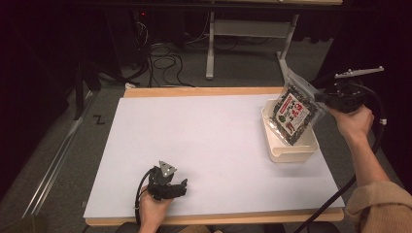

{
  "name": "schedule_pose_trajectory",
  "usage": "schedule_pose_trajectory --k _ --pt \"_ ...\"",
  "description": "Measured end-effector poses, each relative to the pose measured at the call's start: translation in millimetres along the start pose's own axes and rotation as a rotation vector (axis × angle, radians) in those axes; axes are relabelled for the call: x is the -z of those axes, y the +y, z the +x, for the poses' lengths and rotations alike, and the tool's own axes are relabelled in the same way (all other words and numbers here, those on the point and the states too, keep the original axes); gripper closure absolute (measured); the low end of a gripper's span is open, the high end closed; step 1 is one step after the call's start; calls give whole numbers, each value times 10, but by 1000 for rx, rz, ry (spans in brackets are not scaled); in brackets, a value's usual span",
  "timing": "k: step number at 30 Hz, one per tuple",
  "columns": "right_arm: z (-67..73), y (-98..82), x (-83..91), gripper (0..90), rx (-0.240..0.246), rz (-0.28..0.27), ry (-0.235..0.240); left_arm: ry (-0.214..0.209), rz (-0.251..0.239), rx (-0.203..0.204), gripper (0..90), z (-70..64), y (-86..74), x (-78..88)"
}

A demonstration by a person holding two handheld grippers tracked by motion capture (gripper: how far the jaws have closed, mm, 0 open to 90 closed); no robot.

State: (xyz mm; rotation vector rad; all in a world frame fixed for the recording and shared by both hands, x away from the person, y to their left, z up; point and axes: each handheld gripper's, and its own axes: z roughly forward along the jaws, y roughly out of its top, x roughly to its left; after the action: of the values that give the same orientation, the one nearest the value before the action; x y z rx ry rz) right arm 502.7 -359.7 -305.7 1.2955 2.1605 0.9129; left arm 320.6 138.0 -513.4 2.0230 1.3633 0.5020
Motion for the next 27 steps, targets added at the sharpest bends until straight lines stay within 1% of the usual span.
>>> schedule_pose_trajectory --k 3,6,11,14,15,16,17,19,21,23,25,27 --pt "-90 -51 -7 881 -34 15 -18 -1 -1 2 233 3 2 2" --pt "-136 -76 -29 878 -56 17 -31 -2 -2 2 233 2 2 3" --pt "-155 -109 -88 852 -86 15 -39 -5 -9 12 233 8 3 8" --pt "-199 -123 -99 838 -114 20 -42 -9 -6 7 234 2 8 7" --pt "-211 -128 -100 826 -122 23 -40 -11 -9 5 234 -1 8 11" --pt "-229 -143 -109 815 -132 31 -51 -12 -13 5 234 -2 8 16" --pt "-229 -143 -109 815 -132 31 -51 -10 -17 6 234 -4 7 20" --pt "-251 -161 -116 807 -150 30 -47 -13 -20 7 234 1 6 28" --pt "-261 -167 -135 772 -158 46 -43 -13 -18 10 234 0 8 21" --pt "-264 -164 -151 728 -151 68 -58 -14 -10 1 234 -12 12 6" --pt "-280 -170 -140 689 -162 68 -59 -16 -11 -5 234 -20 15 6" --pt "-304 -180 -115 626 -182 57 -61 -15 -16 -5 234 -20 14 16"
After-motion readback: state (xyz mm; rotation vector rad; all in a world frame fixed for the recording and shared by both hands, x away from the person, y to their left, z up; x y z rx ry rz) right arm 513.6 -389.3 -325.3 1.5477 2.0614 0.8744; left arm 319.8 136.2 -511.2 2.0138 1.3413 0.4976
